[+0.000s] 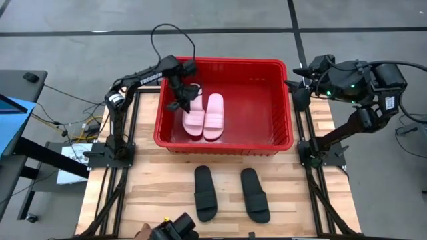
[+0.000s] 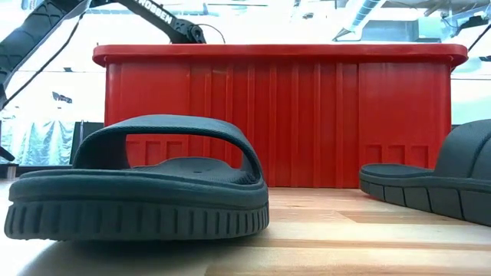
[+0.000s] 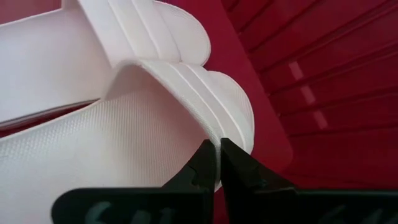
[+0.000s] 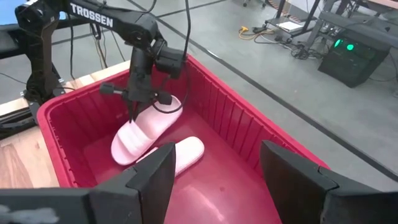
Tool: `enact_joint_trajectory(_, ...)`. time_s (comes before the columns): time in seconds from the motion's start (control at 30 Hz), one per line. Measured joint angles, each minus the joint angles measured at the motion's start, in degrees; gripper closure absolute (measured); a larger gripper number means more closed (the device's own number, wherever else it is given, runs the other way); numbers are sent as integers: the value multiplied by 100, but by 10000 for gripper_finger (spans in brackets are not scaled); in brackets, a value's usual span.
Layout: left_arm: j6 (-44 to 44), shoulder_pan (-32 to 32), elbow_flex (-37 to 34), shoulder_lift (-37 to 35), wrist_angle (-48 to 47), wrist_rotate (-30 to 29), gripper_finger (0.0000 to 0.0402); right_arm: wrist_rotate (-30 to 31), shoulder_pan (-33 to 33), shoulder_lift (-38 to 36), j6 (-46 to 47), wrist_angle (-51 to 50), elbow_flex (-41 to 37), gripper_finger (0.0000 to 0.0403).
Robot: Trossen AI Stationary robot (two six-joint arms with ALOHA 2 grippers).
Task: Pick and place slides into bin
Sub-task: Put the pink slide into the red container
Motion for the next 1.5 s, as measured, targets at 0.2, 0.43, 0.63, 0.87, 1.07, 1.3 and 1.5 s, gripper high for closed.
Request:
enact_joint_trajectory(0.2,-17,-107,0,0,72,-382,398,0,0,0,-1,0,0,179)
enact_joint_trajectory(0.43,-625,-252,0,-2,439,-1576,379,-9,0,0,-3,0,0,179)
enact_joint_trajectory(0.63,-664,-326,0,-7,578,-1590,373,-12,0,0,-32,0,0,179)
enact_joint_trajectory(0.87,-784,-337,0,-7,593,-1589,373,-13,0,0,-52,0,0,179)
enact_joint_trajectory(1.07,-881,-337,0,-7,615,-1586,373,-15,0,-4,-74,0,0,179)
enact_joint_trajectory(1.3,-1033,-337,0,-7,622,-1583,373,-20,0,-7,-159,0,0,179)
enact_joint_trajectory(1.5,-1075,-337,0,-7,620,-1556,372,-52,0,-45,-160,0,0,179)
